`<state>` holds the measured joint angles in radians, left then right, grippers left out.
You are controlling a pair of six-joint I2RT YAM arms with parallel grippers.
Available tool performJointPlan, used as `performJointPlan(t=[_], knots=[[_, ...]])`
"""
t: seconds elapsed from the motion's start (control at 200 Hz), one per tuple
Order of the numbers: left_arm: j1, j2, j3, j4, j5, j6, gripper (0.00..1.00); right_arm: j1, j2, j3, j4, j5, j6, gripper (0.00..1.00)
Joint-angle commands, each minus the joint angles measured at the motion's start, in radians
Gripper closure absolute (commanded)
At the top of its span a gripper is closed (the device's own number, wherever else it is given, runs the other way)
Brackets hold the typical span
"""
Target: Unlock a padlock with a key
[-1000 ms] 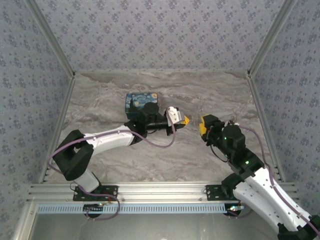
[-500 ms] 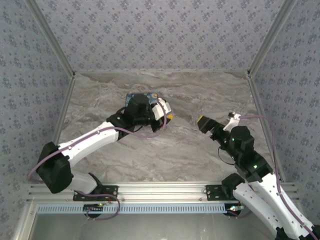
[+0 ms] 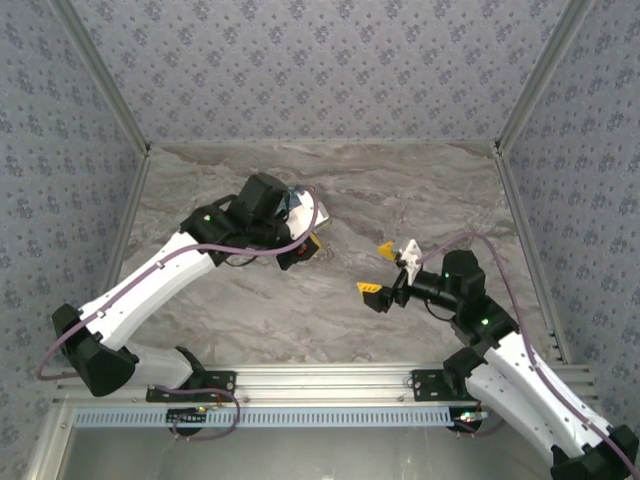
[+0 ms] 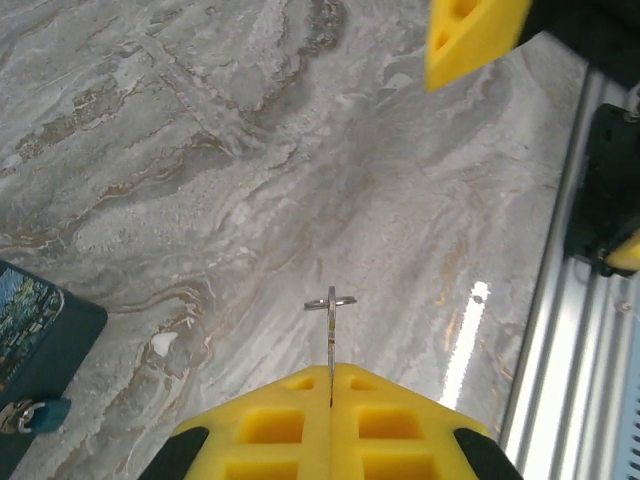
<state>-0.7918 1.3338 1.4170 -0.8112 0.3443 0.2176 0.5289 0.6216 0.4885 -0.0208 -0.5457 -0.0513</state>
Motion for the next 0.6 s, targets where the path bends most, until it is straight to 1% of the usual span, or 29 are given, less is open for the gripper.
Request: performJointPlan(t=[0.0, 0.055, 0.14, 0.255, 0.48, 0.595], knots=[[0.003, 0.016, 0.093, -0.186, 0.054, 0.018, 1.00, 0.012, 0.082, 0.000, 0.214, -0.147, -0.058, 0.09], [0.004, 0.018, 0.108, -0.206, 0.055, 0.026, 1.00, 0.025, 0.147, 0.020, 0.236, -0.172, -0.060, 0.14], [0.004, 0.014, 0.110, -0.212, 0.056, 0.039, 1.00, 0.043, 0.231, 0.049, 0.294, -0.188, -0.052, 0.18], [0.004, 0.015, 0.106, -0.210, 0.060, 0.053, 1.00, 0.057, 0.317, 0.067, 0.423, -0.206, 0.003, 0.22], [0.004, 0.022, 0.103, -0.207, 0.072, 0.075, 1.00, 0.084, 0.440, 0.148, 0.438, -0.238, -0.001, 0.35], [0.004, 0.020, 0.101, -0.206, 0.069, 0.078, 1.00, 0.096, 0.474, 0.176, 0.438, -0.244, -0.001, 0.39]])
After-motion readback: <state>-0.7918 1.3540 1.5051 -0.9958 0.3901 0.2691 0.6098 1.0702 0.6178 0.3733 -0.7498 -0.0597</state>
